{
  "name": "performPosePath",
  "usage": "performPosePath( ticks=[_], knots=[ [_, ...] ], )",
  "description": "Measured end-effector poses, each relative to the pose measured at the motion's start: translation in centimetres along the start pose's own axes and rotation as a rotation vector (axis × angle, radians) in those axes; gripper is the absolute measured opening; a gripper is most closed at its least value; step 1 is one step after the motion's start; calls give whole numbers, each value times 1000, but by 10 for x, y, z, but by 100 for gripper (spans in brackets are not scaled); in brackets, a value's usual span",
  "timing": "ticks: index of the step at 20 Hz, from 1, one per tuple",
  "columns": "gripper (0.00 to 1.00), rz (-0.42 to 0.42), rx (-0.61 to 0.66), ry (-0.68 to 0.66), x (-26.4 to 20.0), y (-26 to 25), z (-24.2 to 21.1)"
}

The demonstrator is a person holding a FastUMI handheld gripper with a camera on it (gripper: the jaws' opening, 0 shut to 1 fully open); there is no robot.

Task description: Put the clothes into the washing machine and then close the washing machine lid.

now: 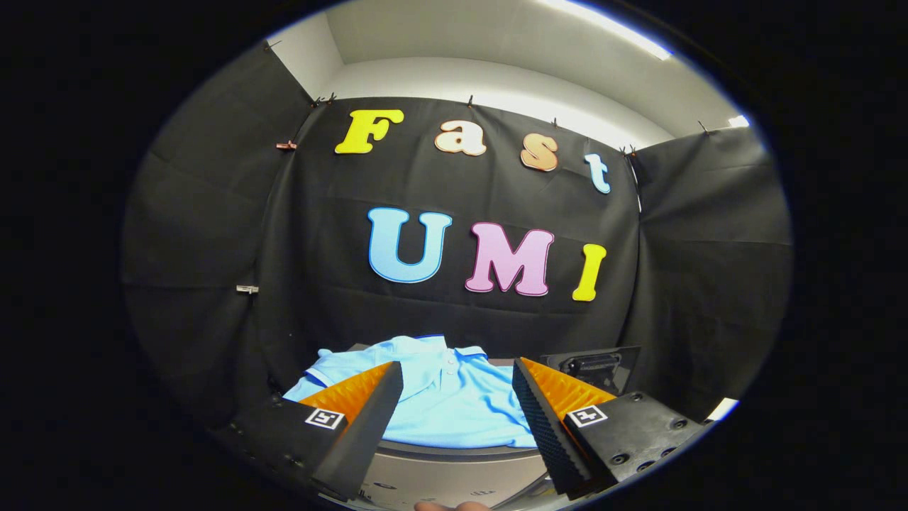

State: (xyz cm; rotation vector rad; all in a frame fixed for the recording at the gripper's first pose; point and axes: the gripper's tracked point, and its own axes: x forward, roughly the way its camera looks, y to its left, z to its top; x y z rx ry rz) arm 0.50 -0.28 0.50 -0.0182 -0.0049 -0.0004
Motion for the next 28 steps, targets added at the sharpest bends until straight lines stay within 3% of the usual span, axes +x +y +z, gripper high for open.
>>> performPosePath(
  ticks=[17,28],
  knots=[
    [98,18,-16,11,8,7,-1],
    [98,34,11,137,72,7,-25]
  ],
)
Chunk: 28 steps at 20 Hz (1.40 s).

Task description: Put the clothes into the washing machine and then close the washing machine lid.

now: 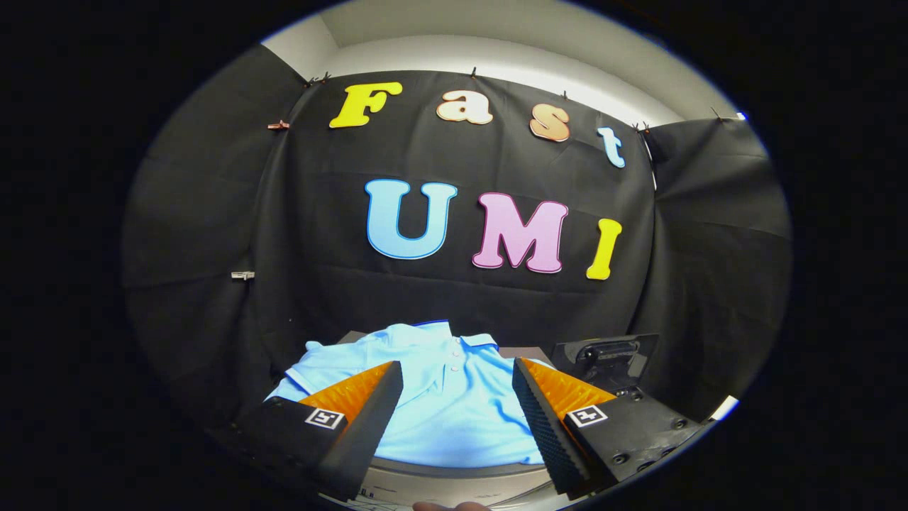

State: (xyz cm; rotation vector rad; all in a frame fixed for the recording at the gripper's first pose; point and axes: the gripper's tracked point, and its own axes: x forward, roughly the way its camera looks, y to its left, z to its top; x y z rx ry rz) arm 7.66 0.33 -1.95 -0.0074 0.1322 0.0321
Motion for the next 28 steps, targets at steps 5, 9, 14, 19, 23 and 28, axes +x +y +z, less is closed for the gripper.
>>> performPosePath(
  ticks=[5,9,14,19,23,28],
  knots=[
    [98,32,2,60,37,7,-4],
    [98,23,24,124,68,-1,-20],
    [98,37,-10,229,106,-5,-49],
    [98,74,60,429,131,2,-103],
    [97,106,91,532,142,4,-112],
    [98,103,91,543,144,3,-113]
  ],
)
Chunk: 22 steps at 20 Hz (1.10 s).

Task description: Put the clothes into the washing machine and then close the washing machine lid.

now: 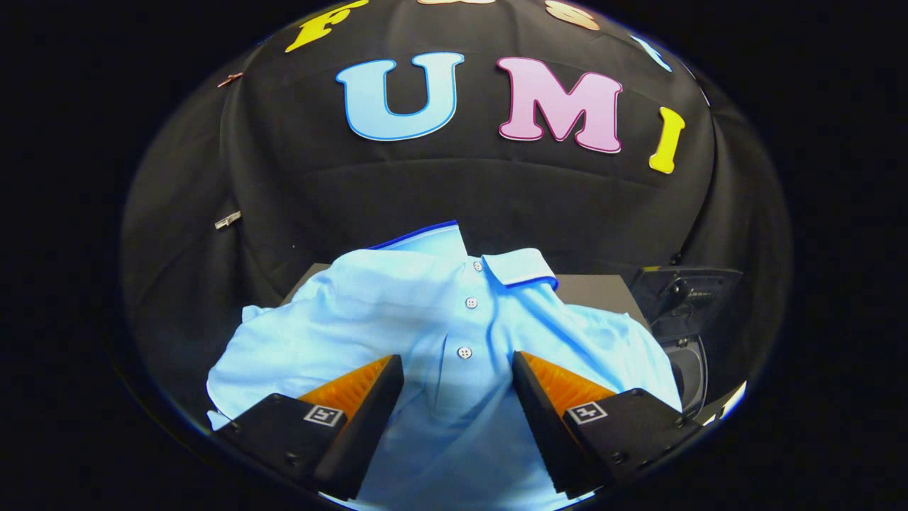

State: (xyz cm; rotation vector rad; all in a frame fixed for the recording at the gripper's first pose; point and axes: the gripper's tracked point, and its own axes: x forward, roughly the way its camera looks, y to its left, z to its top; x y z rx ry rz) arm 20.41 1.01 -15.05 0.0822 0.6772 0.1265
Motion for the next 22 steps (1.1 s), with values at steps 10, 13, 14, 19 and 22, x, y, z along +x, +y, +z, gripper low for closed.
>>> performPosePath(
  ticks=[10,13,14,19,22],
  knots=[
    [19,-33,-19,67,-10,-13,0],
    [19,-26,-42,25,-16,-10,2],
    [19,-21,-37,9,-20,-10,5],
    [19,20,-1,-51,-41,-3,31],
    [19,48,-9,-125,-63,5,52]
  ],
)
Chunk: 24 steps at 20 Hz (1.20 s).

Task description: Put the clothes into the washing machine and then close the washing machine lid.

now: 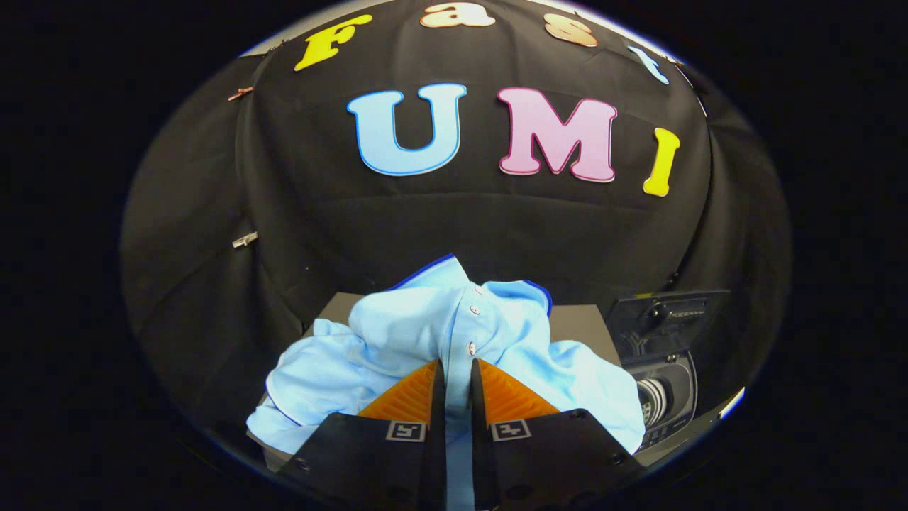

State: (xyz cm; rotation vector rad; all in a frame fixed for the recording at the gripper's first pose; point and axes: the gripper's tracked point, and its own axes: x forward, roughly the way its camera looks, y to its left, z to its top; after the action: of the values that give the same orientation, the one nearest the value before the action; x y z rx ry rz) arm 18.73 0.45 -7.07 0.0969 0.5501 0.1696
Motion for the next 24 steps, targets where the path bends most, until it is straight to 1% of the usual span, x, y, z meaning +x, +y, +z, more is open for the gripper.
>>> performPosePath(
  ticks=[4,7,12,18,24],
  knots=[
    [19,43,12,-90,-26,14,36],
    [19,49,9,-139,-42,13,55],
    [18,5,10,-163,-56,-21,57],
    [19,-14,39,-181,-72,-70,67],
    [19,-17,69,-180,-80,-137,72]
  ],
)
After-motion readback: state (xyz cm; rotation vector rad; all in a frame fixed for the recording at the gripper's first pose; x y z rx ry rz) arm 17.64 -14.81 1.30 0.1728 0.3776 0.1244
